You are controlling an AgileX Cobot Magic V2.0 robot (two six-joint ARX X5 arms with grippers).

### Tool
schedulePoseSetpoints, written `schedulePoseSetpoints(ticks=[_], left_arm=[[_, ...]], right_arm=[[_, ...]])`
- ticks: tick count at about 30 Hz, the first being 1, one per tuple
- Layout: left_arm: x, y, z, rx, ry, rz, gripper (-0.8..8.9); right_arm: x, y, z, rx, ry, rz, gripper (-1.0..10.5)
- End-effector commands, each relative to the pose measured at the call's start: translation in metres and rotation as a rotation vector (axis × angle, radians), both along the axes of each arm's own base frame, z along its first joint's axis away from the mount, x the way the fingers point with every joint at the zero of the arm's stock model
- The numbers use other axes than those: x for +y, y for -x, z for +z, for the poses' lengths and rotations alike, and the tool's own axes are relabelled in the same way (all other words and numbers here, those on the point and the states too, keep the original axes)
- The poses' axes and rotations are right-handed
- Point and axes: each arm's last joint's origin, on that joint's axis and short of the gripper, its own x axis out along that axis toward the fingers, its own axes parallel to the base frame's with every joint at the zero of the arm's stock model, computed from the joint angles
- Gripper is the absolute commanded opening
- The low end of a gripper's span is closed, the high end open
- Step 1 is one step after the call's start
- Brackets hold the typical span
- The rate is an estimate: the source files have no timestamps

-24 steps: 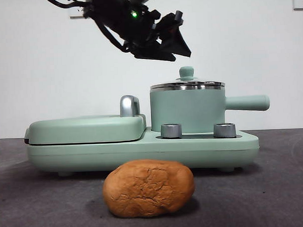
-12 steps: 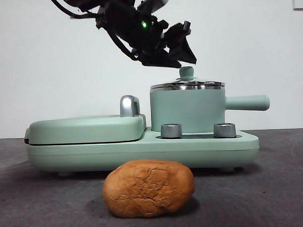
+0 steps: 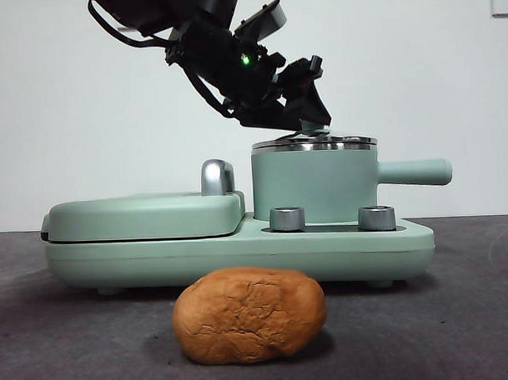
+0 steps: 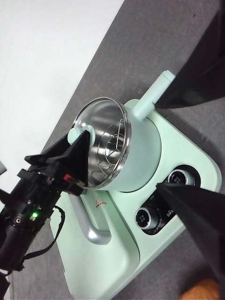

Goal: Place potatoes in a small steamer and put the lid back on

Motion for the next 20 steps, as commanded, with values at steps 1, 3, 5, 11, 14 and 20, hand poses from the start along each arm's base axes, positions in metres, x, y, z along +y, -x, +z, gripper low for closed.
schedulePoseSetpoints(ticks=[1,3,5,11,14,20], left_arm=[[-0.0089,-0.0020,-0.0012,-0.005,0.011,-0.008,2.48],[-0.0095,-0.0017,-0.0010,-0.008,0.012,-0.010,2.44],[-0.0094,-0.0018,-0.0009,-0.009,0.013,-0.009,2.29],[-0.0098,-0.0015,-0.0009,-0.012,0.010,-0.012,0.06],[-0.0097,-0.0015,-0.0011,-0.036,-0.011,-0.022,0.06],[-0.0097,-0.0015,-0.0012,-0.068,-0.037,-0.034,0.06]], right_arm=[[0.0005,-0.0001,0.0056,-0.010,-0.013,-0.003,2.5],[0.0005,-0.0001,0.0056,-0.010,-0.013,-0.004,2.5],[0.0005,-0.0001,0.0056,-0.010,-0.013,-0.004,2.5],[-0.0002,-0.0005,0.0054,-0.012,-0.005,-0.030,2.5],[-0.0004,-0.0006,0.0053,-0.010,-0.003,-0.036,2.5],[-0.0007,-0.0006,0.0048,-0.006,0.001,-0.047,2.5]])
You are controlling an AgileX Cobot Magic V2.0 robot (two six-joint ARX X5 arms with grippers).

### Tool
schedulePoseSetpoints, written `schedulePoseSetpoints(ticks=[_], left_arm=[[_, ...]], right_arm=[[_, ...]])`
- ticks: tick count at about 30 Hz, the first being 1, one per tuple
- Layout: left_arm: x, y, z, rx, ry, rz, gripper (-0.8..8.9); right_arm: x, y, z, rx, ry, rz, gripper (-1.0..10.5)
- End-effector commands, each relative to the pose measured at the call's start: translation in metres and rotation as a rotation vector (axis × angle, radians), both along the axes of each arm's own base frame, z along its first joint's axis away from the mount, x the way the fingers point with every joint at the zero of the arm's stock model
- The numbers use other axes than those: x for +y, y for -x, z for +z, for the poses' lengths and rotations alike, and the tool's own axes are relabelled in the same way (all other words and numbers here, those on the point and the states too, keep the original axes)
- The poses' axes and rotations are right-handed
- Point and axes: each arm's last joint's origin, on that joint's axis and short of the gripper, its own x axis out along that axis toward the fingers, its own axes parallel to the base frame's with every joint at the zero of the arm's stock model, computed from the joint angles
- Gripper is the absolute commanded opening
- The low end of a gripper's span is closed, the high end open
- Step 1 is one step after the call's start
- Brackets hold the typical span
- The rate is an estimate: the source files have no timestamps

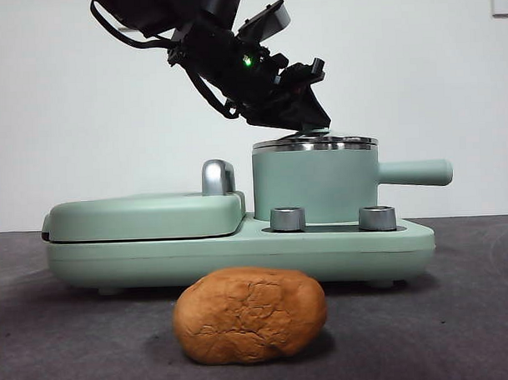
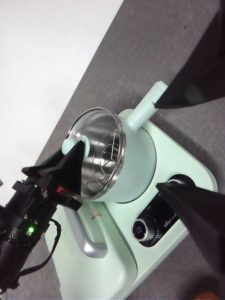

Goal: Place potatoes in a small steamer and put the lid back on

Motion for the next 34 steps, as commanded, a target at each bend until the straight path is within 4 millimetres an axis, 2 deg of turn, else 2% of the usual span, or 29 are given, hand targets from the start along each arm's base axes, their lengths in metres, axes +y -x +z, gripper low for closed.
schedulePoseSetpoints(ticks=[1,10,20,28,34], left_arm=[[-0.007,-0.003,-0.001,-0.035,-0.014,-0.014,0.06],[-0.008,0.000,0.005,-0.039,0.008,-0.013,0.09],[-0.006,0.002,0.028,-0.069,0.138,-0.005,0.08],[0.004,0.014,0.056,-0.100,0.160,-0.004,0.08],[0.016,0.030,0.082,-0.095,0.156,-0.003,0.09]], right_arm=[[0.001,0.000,0.005,-0.008,-0.013,0.000,2.5],[0.001,0.000,0.005,-0.004,-0.013,0.000,2.5],[0.000,0.001,0.002,0.029,-0.006,0.000,2.5],[0.000,0.001,0.002,0.029,-0.006,0.001,2.5],[0.000,0.001,0.002,0.029,-0.006,0.001,2.5]])
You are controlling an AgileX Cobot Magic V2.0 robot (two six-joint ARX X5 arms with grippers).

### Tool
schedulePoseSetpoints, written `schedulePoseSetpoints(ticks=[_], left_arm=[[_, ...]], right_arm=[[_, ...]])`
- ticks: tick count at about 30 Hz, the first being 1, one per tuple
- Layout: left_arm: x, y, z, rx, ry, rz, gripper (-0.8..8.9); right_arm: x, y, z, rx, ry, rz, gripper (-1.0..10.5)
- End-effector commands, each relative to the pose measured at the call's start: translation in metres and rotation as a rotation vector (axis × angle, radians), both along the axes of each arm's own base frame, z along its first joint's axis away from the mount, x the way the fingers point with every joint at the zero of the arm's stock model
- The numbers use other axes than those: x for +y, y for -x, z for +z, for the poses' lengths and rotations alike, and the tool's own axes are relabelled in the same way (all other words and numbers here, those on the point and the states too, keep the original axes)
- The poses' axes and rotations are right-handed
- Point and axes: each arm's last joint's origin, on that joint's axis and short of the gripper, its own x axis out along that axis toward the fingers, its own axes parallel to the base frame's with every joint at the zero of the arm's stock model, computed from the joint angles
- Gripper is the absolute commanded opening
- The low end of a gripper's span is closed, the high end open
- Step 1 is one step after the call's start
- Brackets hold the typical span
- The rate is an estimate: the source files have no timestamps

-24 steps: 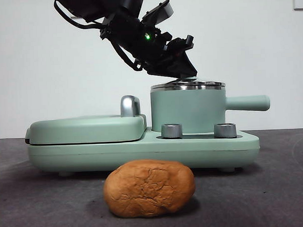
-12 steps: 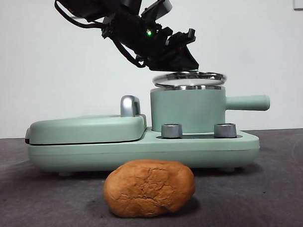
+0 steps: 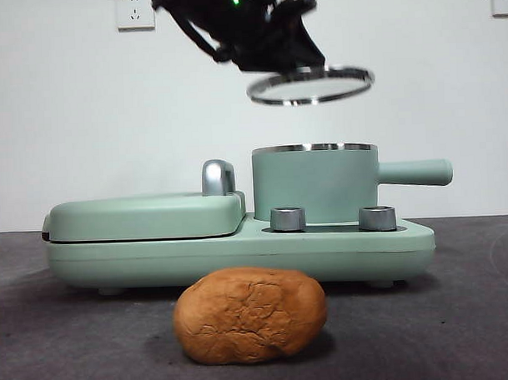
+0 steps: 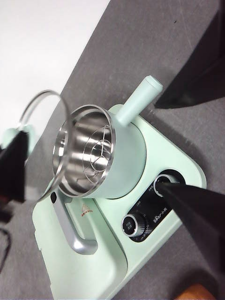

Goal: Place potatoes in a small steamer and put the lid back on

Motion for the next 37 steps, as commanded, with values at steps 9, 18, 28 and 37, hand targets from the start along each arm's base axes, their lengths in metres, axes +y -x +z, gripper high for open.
schedulePoseSetpoints(ticks=[9,18,28,37], left_arm=[[0.026,0.039,0.058,-0.010,0.003,-0.012,0.09],[0.057,0.066,0.058,0.012,-0.007,0.001,0.10],[0.109,0.113,0.029,0.069,-0.008,0.090,0.10],[0.153,0.153,0.016,0.089,0.035,0.218,0.09]], right_arm=[[0.001,0.000,0.006,-0.011,-0.015,0.001,2.5],[0.001,0.000,0.006,-0.010,-0.018,0.011,2.5],[0.013,0.001,0.000,0.026,0.021,0.129,2.5],[0.048,-0.008,-0.016,0.124,0.100,0.342,2.7]])
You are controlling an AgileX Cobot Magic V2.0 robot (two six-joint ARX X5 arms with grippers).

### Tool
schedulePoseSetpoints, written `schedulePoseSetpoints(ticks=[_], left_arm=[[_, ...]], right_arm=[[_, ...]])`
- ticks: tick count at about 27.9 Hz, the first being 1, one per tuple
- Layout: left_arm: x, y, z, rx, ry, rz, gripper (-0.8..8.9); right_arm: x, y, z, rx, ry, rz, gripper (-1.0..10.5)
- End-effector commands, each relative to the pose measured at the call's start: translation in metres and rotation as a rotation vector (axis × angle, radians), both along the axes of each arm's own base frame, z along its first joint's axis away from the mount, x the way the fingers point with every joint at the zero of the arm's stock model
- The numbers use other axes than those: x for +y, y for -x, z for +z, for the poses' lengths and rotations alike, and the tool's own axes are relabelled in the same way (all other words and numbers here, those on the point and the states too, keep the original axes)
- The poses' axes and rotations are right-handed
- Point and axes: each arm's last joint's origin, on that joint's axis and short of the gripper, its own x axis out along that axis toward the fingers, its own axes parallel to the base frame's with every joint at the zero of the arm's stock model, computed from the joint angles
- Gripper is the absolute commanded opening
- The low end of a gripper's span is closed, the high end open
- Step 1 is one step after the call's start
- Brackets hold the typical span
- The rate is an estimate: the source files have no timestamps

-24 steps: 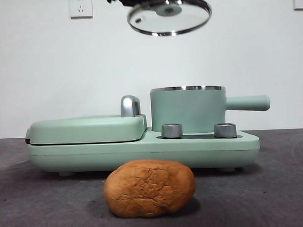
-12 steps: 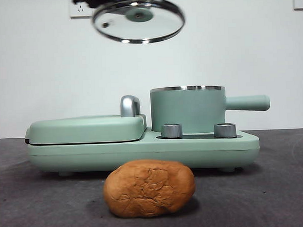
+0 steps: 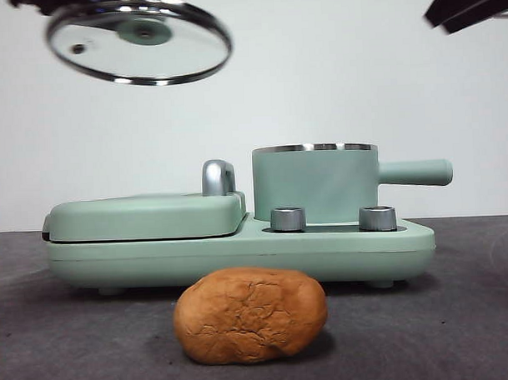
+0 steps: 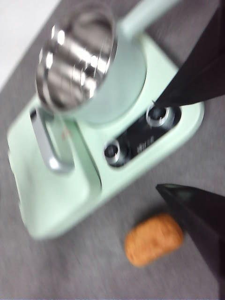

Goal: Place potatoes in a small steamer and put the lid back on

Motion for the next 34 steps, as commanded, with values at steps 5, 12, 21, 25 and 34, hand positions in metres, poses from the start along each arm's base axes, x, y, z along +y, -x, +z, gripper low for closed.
schedulePoseSetpoints(ticks=[5,12,21,25,34], left_arm=[[0.021,0.019,0.014,-0.034,0.022,0.085,0.09],[0.029,0.024,0.017,-0.038,0.023,0.113,0.09],[0.029,0.024,0.016,-0.033,0.022,0.113,0.09],[0.029,0.024,0.016,-0.033,0.022,0.114,0.09],[0.029,0.024,0.016,-0.033,0.022,0.114,0.09]], right_arm=[[0.034,-0.006,-0.012,0.076,0.060,0.168,3.0],[0.072,-0.016,-0.044,0.215,0.161,0.291,3.4],[0.110,-0.033,-0.083,0.283,0.218,0.356,3.8],[0.121,-0.039,-0.098,0.304,0.235,0.367,3.9],[0.132,-0.049,-0.130,0.383,0.281,0.356,3.2]])
